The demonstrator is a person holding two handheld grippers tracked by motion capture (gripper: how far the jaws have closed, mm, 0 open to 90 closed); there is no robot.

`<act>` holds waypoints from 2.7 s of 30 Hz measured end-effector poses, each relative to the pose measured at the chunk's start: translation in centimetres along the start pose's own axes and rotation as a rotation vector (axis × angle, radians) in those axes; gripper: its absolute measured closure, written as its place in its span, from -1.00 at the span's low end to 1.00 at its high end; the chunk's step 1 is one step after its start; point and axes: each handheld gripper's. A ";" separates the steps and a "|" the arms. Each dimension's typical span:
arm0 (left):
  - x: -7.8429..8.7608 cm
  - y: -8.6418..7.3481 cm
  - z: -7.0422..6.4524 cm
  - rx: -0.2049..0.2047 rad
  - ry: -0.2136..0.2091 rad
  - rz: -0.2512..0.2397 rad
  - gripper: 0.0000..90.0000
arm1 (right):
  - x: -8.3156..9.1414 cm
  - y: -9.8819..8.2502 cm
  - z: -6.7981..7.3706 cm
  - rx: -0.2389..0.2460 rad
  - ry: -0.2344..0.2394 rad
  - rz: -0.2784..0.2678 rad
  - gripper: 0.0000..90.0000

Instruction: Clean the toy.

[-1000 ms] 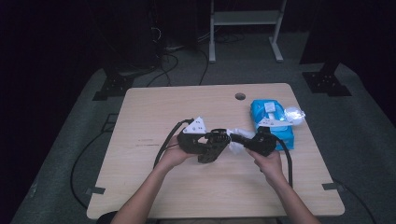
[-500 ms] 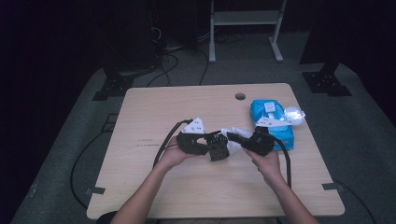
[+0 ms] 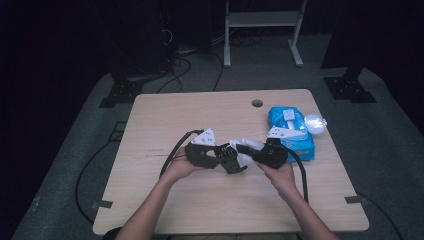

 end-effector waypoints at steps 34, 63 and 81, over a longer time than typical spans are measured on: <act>-4.0 -4.8 1.8 0.050 -0.017 0.197 0.28 | -3.5 -2.3 -0.6 0.106 -0.178 0.167 0.88; -3.0 -3.4 1.2 -0.027 0.039 0.120 0.29 | -2.5 -2.4 -1.5 0.090 -0.234 0.177 0.87; -2.6 -3.6 1.5 -0.023 0.032 0.126 0.29 | -2.1 -2.1 -2.0 0.088 -0.266 0.177 0.87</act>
Point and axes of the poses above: each handheld gripper's, and its own axes: x roughly backward along the jaws, y roughly out of its top, z roughly to its left, and after that the axes turned 7 degrees about z, right-handed
